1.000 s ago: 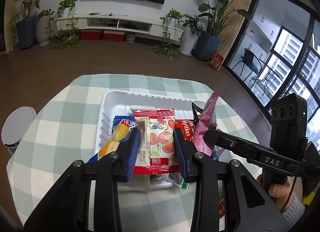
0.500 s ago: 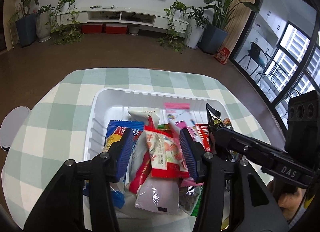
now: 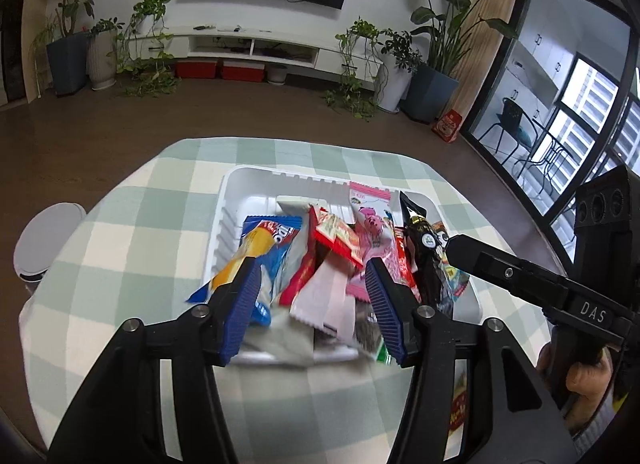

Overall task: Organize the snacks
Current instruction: 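Lower both packets into the white tray and open both grippers, then move both open grippers back over the remaining packets on the table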

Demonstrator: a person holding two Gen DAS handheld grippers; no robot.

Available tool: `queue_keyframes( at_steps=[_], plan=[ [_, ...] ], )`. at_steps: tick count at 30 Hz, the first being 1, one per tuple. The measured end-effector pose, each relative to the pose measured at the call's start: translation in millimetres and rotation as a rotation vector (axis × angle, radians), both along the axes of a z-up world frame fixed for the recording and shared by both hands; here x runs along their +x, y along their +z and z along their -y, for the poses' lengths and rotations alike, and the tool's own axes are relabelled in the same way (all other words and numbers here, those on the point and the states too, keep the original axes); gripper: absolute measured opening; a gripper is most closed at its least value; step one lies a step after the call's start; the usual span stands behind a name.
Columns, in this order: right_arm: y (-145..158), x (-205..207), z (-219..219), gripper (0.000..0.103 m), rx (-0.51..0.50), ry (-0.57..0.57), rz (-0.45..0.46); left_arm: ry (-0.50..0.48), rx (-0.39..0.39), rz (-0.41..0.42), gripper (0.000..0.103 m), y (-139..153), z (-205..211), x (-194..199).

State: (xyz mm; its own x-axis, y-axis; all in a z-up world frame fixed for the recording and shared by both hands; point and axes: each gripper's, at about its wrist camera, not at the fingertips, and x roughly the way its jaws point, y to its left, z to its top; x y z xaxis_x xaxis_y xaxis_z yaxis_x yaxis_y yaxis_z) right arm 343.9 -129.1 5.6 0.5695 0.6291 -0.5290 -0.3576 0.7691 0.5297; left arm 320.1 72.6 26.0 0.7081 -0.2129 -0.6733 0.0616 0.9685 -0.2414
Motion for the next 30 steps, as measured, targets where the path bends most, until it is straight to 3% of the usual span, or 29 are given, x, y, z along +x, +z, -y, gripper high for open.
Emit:
queue_keyframes(
  at_steps=[15,30],
  plan=[
    [4,-90,-24,0.059,-0.059,0.05,0.049,-0.01,0.109,0.056,0.058,25,8,-105],
    [-9,-138,-26,0.06,-0.057,0.048,0.028,-0.159,0.275,0.061,0.059,25,45,-177]
  ],
)
